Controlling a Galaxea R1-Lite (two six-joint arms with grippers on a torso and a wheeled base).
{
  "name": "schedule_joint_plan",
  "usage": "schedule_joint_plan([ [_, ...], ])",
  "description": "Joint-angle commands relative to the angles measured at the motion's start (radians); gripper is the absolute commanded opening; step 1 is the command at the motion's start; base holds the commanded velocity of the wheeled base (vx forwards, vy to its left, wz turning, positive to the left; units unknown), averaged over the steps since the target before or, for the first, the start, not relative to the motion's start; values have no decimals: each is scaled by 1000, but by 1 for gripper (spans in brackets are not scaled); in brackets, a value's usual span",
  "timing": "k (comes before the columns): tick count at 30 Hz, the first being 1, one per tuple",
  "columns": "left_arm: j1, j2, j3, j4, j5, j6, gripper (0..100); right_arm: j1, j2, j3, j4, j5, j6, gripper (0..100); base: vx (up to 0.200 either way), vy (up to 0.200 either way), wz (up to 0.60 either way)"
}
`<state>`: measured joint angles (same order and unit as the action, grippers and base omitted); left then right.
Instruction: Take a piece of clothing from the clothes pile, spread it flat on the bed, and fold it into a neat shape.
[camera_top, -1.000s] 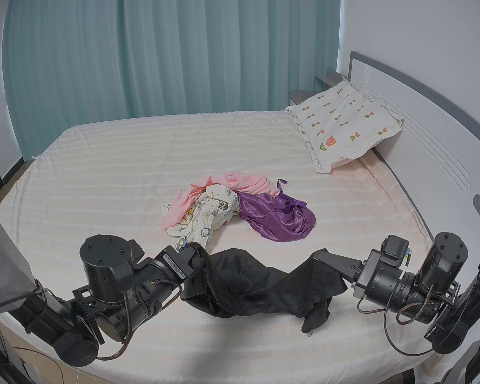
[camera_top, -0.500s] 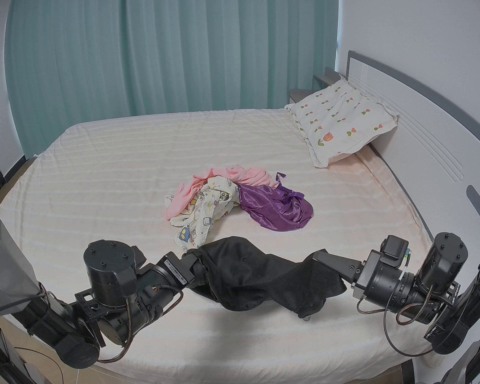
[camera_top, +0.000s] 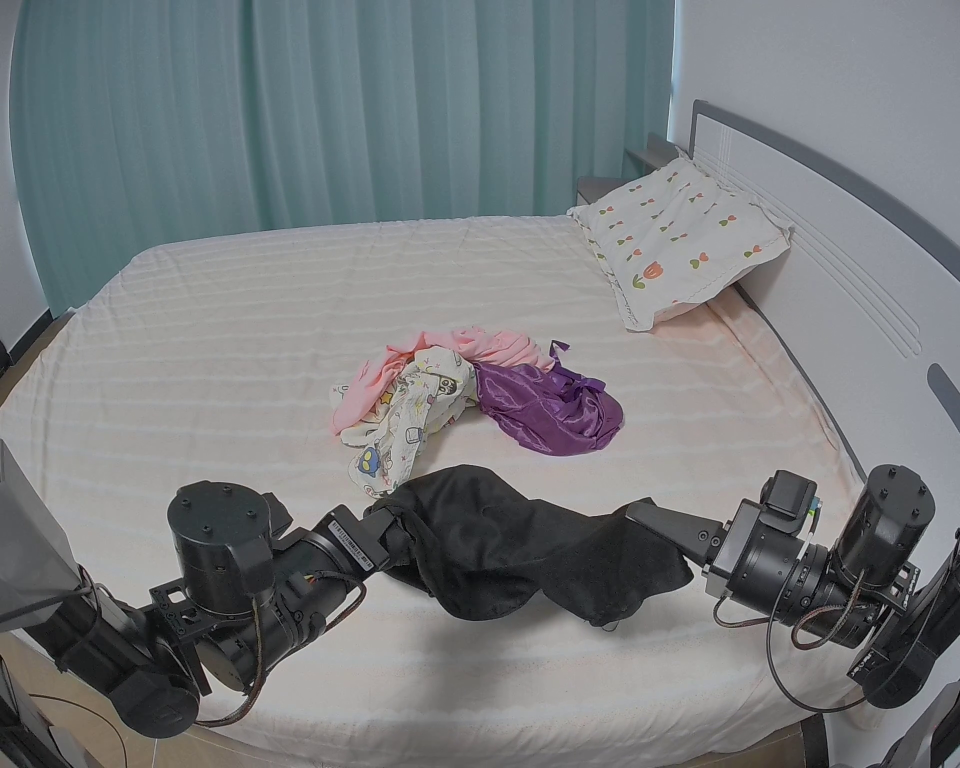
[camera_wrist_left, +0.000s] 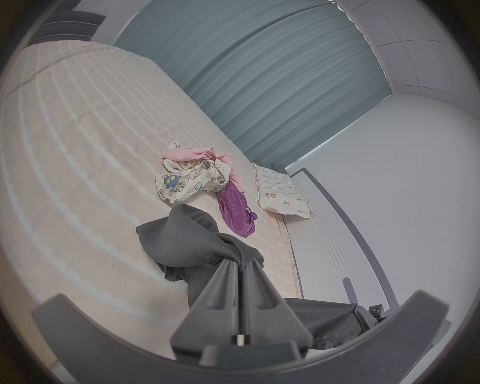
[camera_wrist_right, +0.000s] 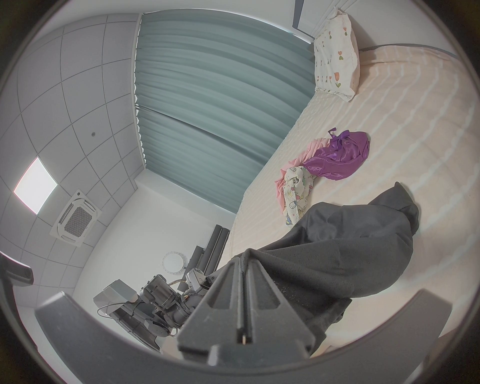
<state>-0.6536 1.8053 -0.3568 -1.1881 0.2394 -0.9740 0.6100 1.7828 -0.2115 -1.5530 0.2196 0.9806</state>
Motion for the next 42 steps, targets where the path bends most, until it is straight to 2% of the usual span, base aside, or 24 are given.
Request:
schedule_joint_plan([
  [1, 0, -4, 1, -1, 0, 0, 0, 1, 0, -2, -12, 0, 0, 0, 0, 200, 0],
  [11, 3, -4, -4, -1, 1, 3, 0, 1, -3, -5, -12, -23, -27, 0, 0, 200, 0],
  [42, 3, -61, 1, 5, -6, 3, 0, -1, -5, -3, -12, -25, -39, 0, 0, 200, 0],
])
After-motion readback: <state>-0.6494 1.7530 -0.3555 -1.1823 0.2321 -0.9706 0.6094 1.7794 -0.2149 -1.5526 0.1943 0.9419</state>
